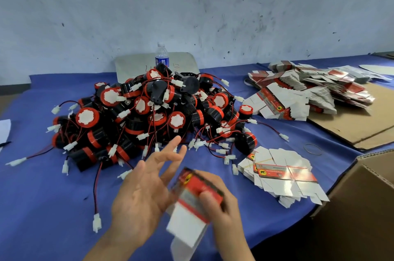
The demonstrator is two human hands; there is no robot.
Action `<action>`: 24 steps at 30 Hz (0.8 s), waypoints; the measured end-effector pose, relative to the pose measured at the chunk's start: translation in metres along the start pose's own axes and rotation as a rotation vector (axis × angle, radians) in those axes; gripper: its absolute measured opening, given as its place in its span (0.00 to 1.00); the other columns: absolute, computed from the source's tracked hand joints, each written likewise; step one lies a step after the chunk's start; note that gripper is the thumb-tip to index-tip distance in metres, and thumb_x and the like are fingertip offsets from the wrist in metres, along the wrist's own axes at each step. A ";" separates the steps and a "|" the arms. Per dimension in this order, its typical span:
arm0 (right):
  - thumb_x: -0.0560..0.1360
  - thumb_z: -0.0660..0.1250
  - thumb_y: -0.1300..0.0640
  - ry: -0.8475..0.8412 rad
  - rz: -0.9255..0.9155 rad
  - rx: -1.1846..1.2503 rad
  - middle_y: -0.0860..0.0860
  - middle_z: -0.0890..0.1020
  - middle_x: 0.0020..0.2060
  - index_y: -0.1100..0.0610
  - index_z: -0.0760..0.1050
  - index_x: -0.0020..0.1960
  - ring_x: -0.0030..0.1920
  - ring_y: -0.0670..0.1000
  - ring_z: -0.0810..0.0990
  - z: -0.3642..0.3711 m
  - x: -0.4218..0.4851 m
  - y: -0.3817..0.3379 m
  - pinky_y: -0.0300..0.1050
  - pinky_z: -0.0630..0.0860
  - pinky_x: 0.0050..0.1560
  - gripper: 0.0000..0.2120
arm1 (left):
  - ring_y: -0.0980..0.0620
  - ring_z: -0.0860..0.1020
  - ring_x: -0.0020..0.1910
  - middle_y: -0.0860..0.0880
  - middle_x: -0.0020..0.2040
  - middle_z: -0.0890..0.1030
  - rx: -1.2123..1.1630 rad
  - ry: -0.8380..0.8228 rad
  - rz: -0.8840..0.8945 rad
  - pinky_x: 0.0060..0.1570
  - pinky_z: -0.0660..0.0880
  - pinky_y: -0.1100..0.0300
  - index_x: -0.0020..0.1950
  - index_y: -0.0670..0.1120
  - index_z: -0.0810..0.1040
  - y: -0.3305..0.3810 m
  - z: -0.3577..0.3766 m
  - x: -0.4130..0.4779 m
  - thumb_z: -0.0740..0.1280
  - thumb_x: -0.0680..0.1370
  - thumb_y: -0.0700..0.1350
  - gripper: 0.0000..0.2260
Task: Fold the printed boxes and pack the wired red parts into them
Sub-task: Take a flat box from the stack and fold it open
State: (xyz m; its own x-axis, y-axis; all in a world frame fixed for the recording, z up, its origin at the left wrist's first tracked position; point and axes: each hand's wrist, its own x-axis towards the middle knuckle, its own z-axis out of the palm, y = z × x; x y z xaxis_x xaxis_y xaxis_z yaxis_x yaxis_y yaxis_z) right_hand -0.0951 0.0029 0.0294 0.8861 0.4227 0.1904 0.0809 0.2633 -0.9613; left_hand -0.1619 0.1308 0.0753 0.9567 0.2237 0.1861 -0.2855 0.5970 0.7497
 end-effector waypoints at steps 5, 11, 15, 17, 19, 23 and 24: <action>0.71 0.65 0.44 0.199 0.727 0.910 0.59 0.80 0.33 0.60 0.82 0.37 0.33 0.59 0.80 -0.004 0.006 0.015 0.56 0.81 0.36 0.19 | 0.54 0.78 0.60 0.52 0.55 0.82 0.741 0.346 0.135 0.50 0.81 0.54 0.47 0.47 0.82 0.001 -0.036 0.024 0.64 0.79 0.37 0.09; 0.68 0.68 0.48 0.244 0.961 1.220 0.68 0.72 0.65 0.67 0.75 0.57 0.62 0.70 0.73 0.000 0.014 0.012 0.58 0.80 0.34 0.26 | 0.57 0.68 0.66 0.50 0.69 0.70 1.489 0.455 0.405 0.64 0.66 0.60 0.71 0.52 0.66 0.035 -0.058 0.109 0.68 0.77 0.46 0.23; 0.71 0.67 0.46 0.243 0.931 1.314 0.75 0.65 0.66 0.70 0.71 0.61 0.54 0.66 0.75 -0.001 0.017 0.011 0.51 0.78 0.44 0.30 | 0.41 0.67 0.69 0.42 0.71 0.65 1.817 0.475 0.195 0.64 0.68 0.47 0.76 0.51 0.59 0.057 -0.063 0.180 0.68 0.75 0.59 0.33; 0.71 0.67 0.43 0.258 0.926 1.355 0.78 0.64 0.64 0.71 0.69 0.64 0.51 0.68 0.75 0.001 0.016 0.009 0.53 0.79 0.43 0.35 | 0.38 0.67 0.69 0.41 0.73 0.61 1.921 0.453 0.044 0.61 0.72 0.43 0.77 0.53 0.56 0.058 -0.068 0.198 0.69 0.74 0.60 0.36; 0.70 0.67 0.38 0.299 0.911 1.356 0.73 0.63 0.68 0.69 0.66 0.69 0.53 0.68 0.74 0.005 0.016 0.009 0.57 0.80 0.38 0.41 | 0.38 0.69 0.68 0.42 0.74 0.61 1.984 0.411 0.049 0.57 0.75 0.43 0.76 0.52 0.57 0.058 -0.070 0.205 0.71 0.73 0.56 0.36; 0.69 0.65 0.32 0.343 0.963 1.342 0.74 0.66 0.65 0.73 0.65 0.67 0.65 0.69 0.69 0.003 0.010 0.010 0.59 0.76 0.45 0.47 | 0.41 0.77 0.56 0.42 0.62 0.73 1.906 0.416 0.267 0.46 0.75 0.51 0.66 0.44 0.65 0.062 -0.070 0.208 0.71 0.74 0.44 0.24; 0.70 0.65 0.32 0.339 0.972 1.341 0.75 0.66 0.64 0.75 0.64 0.66 0.66 0.71 0.67 0.002 0.009 0.010 0.60 0.75 0.46 0.47 | 0.44 0.77 0.53 0.43 0.57 0.75 1.833 0.443 0.324 0.45 0.74 0.53 0.63 0.44 0.66 0.064 -0.070 0.207 0.71 0.74 0.42 0.20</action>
State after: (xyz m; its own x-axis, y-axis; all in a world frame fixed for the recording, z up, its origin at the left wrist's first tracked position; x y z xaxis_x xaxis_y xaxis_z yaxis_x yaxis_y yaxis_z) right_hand -0.0875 0.0110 0.0218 0.4364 0.7147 -0.5466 -0.7724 0.6091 0.1798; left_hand 0.0136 0.2691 0.1173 0.7211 0.4726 0.5066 0.2604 -0.8625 0.4340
